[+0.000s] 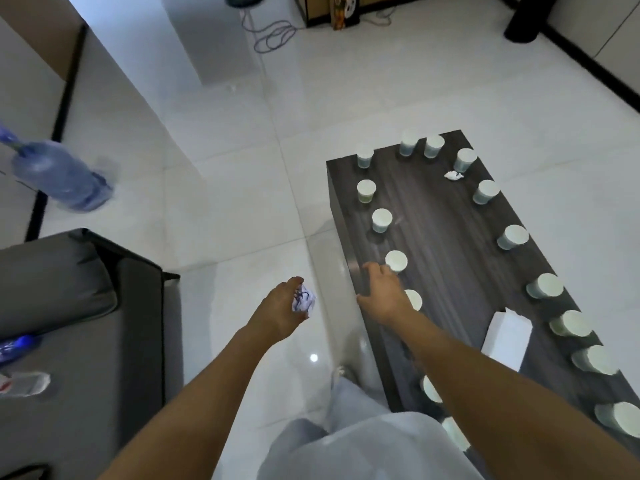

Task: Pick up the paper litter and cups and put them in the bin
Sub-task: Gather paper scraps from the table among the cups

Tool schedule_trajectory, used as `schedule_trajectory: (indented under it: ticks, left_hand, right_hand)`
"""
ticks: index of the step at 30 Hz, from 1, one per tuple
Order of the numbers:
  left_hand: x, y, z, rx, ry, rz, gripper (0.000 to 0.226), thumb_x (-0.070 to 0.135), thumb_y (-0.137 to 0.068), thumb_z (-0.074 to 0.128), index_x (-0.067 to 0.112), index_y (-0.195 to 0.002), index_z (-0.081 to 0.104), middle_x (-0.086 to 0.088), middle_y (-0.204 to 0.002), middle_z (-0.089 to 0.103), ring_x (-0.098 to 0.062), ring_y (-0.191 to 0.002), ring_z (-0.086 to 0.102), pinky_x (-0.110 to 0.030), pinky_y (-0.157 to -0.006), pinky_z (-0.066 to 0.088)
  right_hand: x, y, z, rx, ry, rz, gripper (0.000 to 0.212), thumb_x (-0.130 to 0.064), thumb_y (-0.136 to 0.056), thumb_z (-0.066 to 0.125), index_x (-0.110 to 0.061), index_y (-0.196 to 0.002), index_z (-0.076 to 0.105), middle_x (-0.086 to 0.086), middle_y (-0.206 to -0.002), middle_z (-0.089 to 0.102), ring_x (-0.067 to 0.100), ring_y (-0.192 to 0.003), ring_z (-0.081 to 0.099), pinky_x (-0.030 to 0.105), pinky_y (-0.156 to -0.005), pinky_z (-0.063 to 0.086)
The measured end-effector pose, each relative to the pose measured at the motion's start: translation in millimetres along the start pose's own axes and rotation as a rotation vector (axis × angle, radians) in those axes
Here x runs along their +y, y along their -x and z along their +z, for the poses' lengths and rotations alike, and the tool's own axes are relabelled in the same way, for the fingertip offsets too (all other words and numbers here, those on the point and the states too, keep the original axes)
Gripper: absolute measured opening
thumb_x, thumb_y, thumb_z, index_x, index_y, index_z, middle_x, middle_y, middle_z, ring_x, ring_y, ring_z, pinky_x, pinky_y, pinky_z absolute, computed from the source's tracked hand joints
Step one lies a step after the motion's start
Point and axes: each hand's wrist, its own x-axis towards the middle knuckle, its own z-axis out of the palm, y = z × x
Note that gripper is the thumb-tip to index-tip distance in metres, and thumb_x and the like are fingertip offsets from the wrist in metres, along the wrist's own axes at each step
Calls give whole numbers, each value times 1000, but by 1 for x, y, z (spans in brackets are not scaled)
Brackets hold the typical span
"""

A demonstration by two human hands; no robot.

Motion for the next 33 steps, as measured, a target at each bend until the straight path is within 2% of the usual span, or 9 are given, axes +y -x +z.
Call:
schedule_trajectory:
  ticks: [5, 9, 11, 15, 19, 22, 25, 29, 33]
  left_hand:
    - [10, -97, -52, -72, -61, 36, 27, 48, -78, 44, 21, -77, 43, 3, -71, 63, -13, -67, 59, -32, -65, 48]
    - [19, -178, -86, -138, -107, 87, 28, 54, -74, 39, 26, -75, 42, 6, -69, 62, -8, -60, 55, -28, -65, 45]
    - [26, -224, -106, -168, -126, 116, 29, 53, -76, 44, 24, -79, 46, 0, -76, 64, -13, -65, 57, -30, -68, 46]
    - [45, -319, -145, -233, -202, 204, 31, 30, -88, 60, 11, -110, 53, -7, -100, 64, -23, -87, 61, -29, -79, 45]
    - [74, -400, -170, -286, -237, 298, 22, 30, -91, 58, 12, -103, 54, -3, -91, 63, -17, -80, 60, -23, -72, 43]
    - [99, -442, -170, -375, -302, 305, 36, 22, -90, 61, 10, -122, 52, -2, -113, 57, -24, -108, 58, -28, -90, 44]
    - [122, -479, -156, -434, -295, 319, 23, 27, -90, 60, 16, -109, 54, -3, -105, 59, -26, -103, 61, -28, -85, 46]
    - [148, -526, -131, -472, -301, 299, 43, 31, -91, 59, 16, -129, 47, -5, -120, 57, -23, -111, 58, -30, -97, 44]
    - [166, -569, -102, -556, -321, 249, 48, 28, -93, 58, 12, -135, 42, -5, -130, 52, -24, -118, 54, -29, -102, 39]
  right_hand:
    - [-24, -78, -33, 8, -24, 43, 58, -21, -87, 63, -13, -137, 35, 15, -135, 39, 35, -122, 43, 41, -97, 41]
    - [-37, -142, -59, 37, -69, 150, 59, -20, -87, 63, -15, -138, 35, 12, -135, 38, 35, -123, 43, 43, -97, 43]
    - [-44, -177, -73, 92, -109, 200, 59, -21, -86, 63, -15, -137, 36, 12, -134, 39, 34, -123, 42, 42, -97, 42]
    - [-57, -243, -106, 189, -165, 312, 57, -20, -87, 63, -10, -137, 37, 15, -137, 39, 34, -125, 41, 41, -101, 39]
    - [-65, -288, -132, 265, -231, 399, 54, -18, -86, 63, -10, -134, 39, 15, -133, 41, 33, -118, 45, 42, -99, 42]
    - [-57, -307, -151, 284, -265, 494, 59, -20, -87, 64, -13, -139, 37, 14, -137, 40, 33, -123, 42, 41, -101, 39]
    - [-34, -325, -165, 298, -292, 604, 57, -22, -88, 62, -13, -138, 36, 13, -137, 39, 35, -122, 42, 42, -100, 40]
    - [5, -358, -183, 289, -319, 701, 58, -22, -89, 60, -13, -140, 34, 12, -139, 36, 34, -126, 37, 42, -101, 39]
    - [45, -401, -201, 270, -308, 754, 55, -21, -91, 59, -11, -138, 34, 14, -138, 35, 34, -124, 36, 43, -100, 40]
